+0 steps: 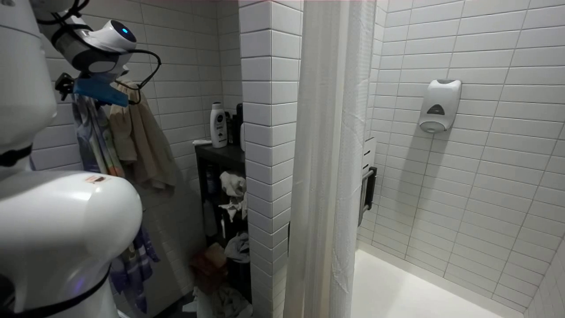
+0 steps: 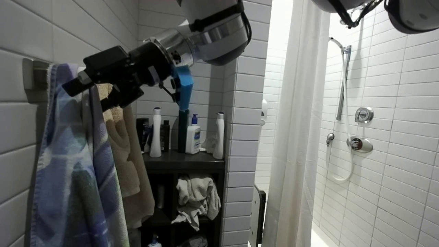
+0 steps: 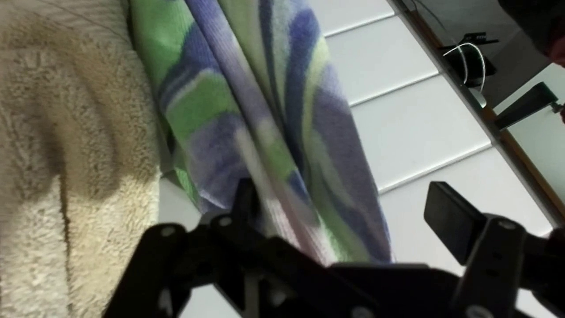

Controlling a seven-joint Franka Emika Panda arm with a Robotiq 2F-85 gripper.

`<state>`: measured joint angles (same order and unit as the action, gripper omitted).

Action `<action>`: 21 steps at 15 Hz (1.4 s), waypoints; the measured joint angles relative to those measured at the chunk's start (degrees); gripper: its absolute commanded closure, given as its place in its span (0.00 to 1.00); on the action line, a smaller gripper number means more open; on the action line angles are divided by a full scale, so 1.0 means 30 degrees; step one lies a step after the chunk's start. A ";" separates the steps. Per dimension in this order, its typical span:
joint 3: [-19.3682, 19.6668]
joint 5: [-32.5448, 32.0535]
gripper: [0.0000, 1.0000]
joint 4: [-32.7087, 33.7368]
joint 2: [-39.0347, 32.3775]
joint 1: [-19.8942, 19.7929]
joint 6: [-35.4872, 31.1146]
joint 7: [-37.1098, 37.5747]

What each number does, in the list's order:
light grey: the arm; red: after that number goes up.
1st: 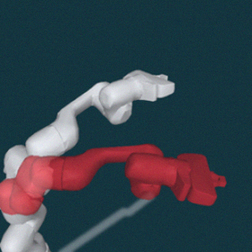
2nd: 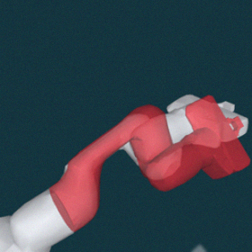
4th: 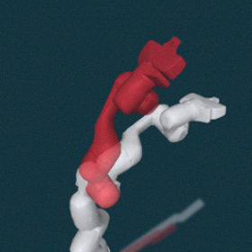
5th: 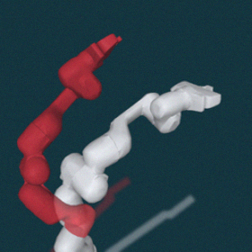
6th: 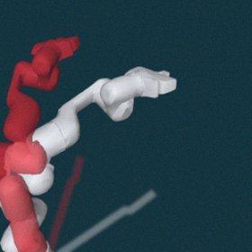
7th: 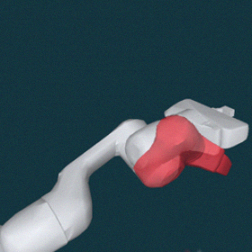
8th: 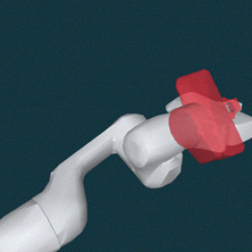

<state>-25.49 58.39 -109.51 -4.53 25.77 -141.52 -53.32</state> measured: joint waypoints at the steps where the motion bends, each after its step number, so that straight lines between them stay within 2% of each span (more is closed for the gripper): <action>1: 0.0000 0.0000 0.37 0.0014 -0.0009 -0.0001 0.0000 0.0000; 6: 0.0038 0.0001 0.77 0.0018 -0.0012 -0.0065 -0.0035 0.0000; 9: 0.0052 0.0006 0.96 0.0019 -0.0011 -0.0118 -0.0038 0.0000; 11: 0.0040 0.0023 1.00 0.0020 0.0004 -0.0115 -0.0035 0.0000; 12: 0.0028 0.0030 0.97 0.0019 0.0035 -0.0112 -0.0025 0.0000; 21: 0.0019 0.0200 0.97 -0.0385 0.0575 -0.0112 -0.0322 -0.0038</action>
<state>-25.43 58.99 -110.67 -2.81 25.43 -142.49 -53.44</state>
